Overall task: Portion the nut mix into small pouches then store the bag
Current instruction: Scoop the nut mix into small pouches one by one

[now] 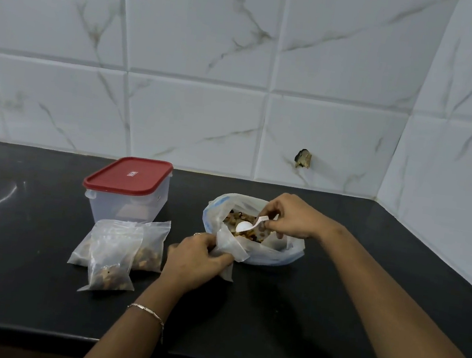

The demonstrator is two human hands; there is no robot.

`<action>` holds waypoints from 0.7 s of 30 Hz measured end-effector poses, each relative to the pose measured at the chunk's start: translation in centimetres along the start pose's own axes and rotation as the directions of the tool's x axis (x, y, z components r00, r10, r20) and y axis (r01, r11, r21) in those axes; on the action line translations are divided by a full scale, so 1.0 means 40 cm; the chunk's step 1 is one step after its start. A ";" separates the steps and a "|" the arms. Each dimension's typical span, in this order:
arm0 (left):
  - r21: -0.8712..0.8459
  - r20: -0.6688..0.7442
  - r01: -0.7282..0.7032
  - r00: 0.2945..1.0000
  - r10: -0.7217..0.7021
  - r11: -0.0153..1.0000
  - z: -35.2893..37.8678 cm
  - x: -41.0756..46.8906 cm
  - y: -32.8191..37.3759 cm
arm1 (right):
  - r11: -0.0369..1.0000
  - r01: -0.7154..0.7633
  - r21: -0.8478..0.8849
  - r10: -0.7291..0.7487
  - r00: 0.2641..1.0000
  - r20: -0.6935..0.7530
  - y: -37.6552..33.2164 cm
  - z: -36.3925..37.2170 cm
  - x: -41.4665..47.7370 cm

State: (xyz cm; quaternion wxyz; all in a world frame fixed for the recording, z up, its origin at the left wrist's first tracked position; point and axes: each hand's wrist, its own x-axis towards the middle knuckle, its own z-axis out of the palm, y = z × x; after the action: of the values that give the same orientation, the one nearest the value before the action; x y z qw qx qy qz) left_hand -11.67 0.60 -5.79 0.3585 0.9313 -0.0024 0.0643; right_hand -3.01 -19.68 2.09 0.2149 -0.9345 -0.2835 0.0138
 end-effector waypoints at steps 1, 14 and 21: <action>-0.003 -0.004 -0.003 1.000 0.003 1.000 -0.001 -0.002 0.002 | 1.000 -0.005 0.028 0.005 1.000 0.024 0.002 -0.009 -0.005; -0.134 -0.093 -0.234 0.970 0.223 0.963 0.006 -0.027 0.016 | 0.993 0.039 -0.115 -0.069 0.961 -0.269 0.012 0.085 0.023; -0.022 -0.008 -0.227 0.974 0.227 0.974 0.009 -0.027 0.019 | 0.945 0.084 -0.317 -0.133 0.982 -0.135 -0.025 0.086 0.060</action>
State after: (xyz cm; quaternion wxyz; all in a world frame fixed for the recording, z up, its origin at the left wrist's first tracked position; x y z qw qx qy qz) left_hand -12.72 -0.25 -5.69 0.3594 0.9206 -0.1084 0.1073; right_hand -2.01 -16.28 -0.38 0.0871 -0.9378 -0.3158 -0.1151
